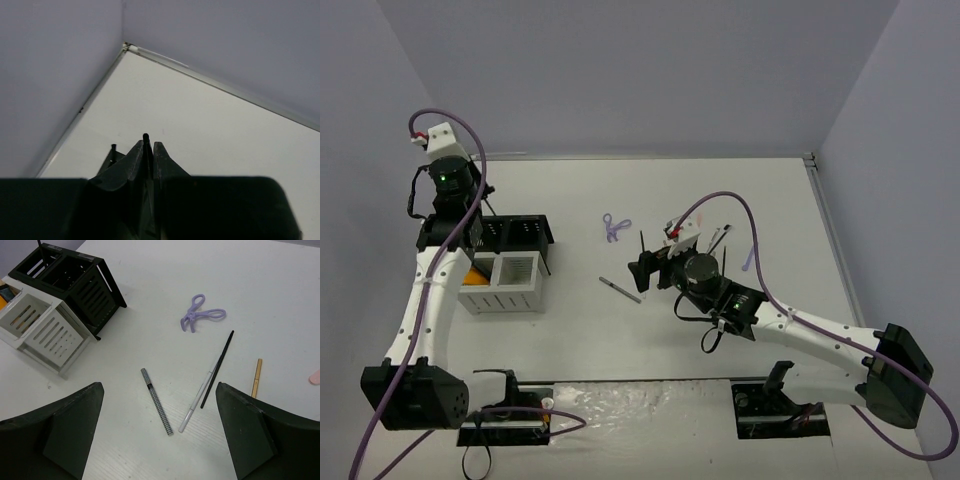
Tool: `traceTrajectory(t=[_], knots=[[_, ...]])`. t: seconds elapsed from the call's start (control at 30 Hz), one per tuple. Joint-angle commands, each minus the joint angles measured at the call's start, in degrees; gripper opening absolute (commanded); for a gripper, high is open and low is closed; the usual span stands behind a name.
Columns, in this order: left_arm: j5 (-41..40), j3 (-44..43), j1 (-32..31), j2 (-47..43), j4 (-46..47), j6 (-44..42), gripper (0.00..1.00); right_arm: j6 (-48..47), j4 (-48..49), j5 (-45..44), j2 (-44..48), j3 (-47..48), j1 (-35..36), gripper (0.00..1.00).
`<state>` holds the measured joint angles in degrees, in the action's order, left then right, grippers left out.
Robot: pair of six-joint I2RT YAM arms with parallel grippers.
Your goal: Organize the makeup
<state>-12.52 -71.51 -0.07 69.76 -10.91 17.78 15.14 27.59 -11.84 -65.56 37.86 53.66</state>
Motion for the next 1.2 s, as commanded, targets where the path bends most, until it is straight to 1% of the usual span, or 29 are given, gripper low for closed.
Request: traceTrajectory(t=[0.0,0.07,0.1,0.17,0.23,0.27,0.3,0.37,0.43,0.5,0.53,0.6,0.67,0.7,0.73,0.8,0.87,0.97,1.07,1.17], knots=[[-3.32,0.47,3.98,3.53,9.93,-3.58,0.01,0.51,2.16,-0.73,1.99,-0.13,-0.47,0.91],[-3.83,1.33,4.58,5.28,10.18,-3.54,0.01,0.60,2.11,-0.64,2.28,-0.70,-0.57,0.91],[-3.90,1.70,4.83,5.98,12.04,-3.47,0.02,0.60,2.05,-0.58,2.35,-0.82,-0.57,0.92],[-4.18,2.79,5.23,7.02,13.29,-3.46,0.07,0.79,2.03,-0.69,2.43,-1.64,-0.70,0.92],[-4.27,3.68,5.46,7.75,13.30,-3.09,0.16,0.92,2.03,-0.86,2.45,-2.16,-0.81,0.92],[-4.27,3.95,5.55,7.97,13.17,-2.82,0.22,1.02,2.00,-1.02,2.42,-2.30,-0.84,0.92],[-4.28,4.04,5.64,8.01,12.92,-2.53,0.29,1.16,1.86,-1.36,2.28,-2.34,-0.85,0.92],[-4.31,4.14,5.82,7.85,11.96,-1.86,0.49,1.34,1.40,-2.38,1.87,-2.21,-0.92,0.91],[-3.90,3.57,5.96,7.20,10.69,-1.25,0.65,1.75,0.52,-3.91,1.33,-1.67,-0.98,0.91],[-2.94,2.44,5.96,6.46,7.84,-0.94,0.77,2.28,-1.12,-5.06,0.49,-0.90,-1.01,0.90],[-2.53,1.77,5.96,5.81,6.41,-0.67,0.86,2.47,-1.81,-5.64,-0.02,-0.47,-1.01,0.90],[-1.79,-0.44,5.96,4.80,-0.12,0.55,0.94,3.19,-3.52,-7.31,-2.34,0.79,-1.10,0.88],[-0.45,-2.00,5.96,3.88,-4.00,1.56,0.97,3.83,-5.08,-8.39,-4.53,2.43,-1.19,0.86],[1.73,-3.22,5.96,2.85,-7.25,2.51,0.97,4.54,-6.82,-9.39,-6.66,2.98,-1.28,0.84],[3.23,-3.67,5.96,2.71,-7.56,2.59,0.97,4.66,-7.71,-10.00,-6.93,3.67,-1.37,0.83],[9.03,-4.16,5.89,0.49,-11.95,3.64,0.97,6.23,-8.90,-10.19,-10.80,4.66,-1.79,0.77],[12.07,-3.31,5.84,-1.33,-13.00,3.81,0.97,6.99,-8.86,-9.89,-13.10,5.04,-2.05,0.72],[18.72,-0.38,5.74,-5.17,-13.83,3.62,0.97,7.76,-8.87,-9.17,-17.63,6.43,-2.90,0.64],[22.27,2.32,5.45,-7.57,-13.99,3.43,0.97,8.22,-8.95,-8.40,-21.05,7.77,-3.84,0.58],[23.99,4.94,4.60,-9.78,-13.58,3.04,0.97,8.68,-8.86,-6.96,-23.81,8.74,-4.89,0.52]])
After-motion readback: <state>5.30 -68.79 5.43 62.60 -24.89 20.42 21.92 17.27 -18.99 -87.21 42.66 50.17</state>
